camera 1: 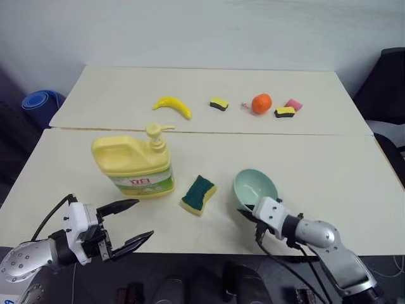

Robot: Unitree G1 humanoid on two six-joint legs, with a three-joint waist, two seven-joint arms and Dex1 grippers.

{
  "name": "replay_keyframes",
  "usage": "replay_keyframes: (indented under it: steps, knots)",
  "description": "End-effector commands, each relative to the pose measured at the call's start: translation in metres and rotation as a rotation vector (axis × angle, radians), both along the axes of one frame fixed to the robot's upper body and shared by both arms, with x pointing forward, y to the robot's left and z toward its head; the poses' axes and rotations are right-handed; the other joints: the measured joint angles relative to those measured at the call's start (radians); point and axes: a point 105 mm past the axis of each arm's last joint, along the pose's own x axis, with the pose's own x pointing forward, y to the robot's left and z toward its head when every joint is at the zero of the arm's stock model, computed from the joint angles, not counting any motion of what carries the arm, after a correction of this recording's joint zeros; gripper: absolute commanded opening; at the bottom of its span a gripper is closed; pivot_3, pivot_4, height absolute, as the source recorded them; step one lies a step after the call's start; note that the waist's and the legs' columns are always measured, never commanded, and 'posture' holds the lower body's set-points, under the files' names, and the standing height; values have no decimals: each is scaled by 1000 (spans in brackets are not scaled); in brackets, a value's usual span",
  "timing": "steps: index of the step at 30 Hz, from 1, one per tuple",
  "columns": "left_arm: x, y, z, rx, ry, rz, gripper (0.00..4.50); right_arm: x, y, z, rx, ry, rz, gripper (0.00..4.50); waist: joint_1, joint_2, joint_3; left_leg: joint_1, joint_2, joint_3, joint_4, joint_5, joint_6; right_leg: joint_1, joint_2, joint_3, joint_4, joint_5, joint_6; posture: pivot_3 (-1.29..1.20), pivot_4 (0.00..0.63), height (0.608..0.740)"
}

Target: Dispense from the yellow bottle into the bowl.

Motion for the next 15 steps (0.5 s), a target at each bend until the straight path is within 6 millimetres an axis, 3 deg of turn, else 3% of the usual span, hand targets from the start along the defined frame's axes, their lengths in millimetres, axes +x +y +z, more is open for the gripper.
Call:
replay_keyframes:
  steps: [1, 4, 7, 11, 15]
  knots:
    - [-5, -5, 1, -1, 1, -17, 4500, 6, -13, 21, 7, -49, -23, 1022, 1, 2, 1, 0, 0, 0, 0, 0, 0, 0, 0, 0, 0, 0, 0, 0, 150, 740]
    - [-6, -5, 0, -4, 7, -12, 4500, 11, -20, 29, -61, -98, 14, 1984, 2, 2, 1, 0, 0, 0, 0, 0, 0, -1, 0, 0, -1, 0, 0, 0, 150, 740]
    - [-8, 1, -4, 4, 21, 2, 4500, 12, 10, 56, -61, -153, 196, 3108, -5, 2, 2, 0, 0, 0, 0, 0, 1, -1, 0, 0, -1, 0, 0, 0, 150, 740]
    - [-6, 9, -7, 17, 24, 32, 4500, 14, 52, 65, -99, -93, 364, 4486, -14, 2, 2, 0, 3, 1, 0, 1, -2, -1, 3, 0, 0, 0, -3, 0, 150, 740]
    - [-6, 12, -6, 16, 16, 51, 4500, 20, 85, 55, -154, 17, 455, 4486, -10, 1, 2, 0, 8, -1, 0, 2, -5, -3, 10, 0, 0, 2, -7, 0, 150, 740]
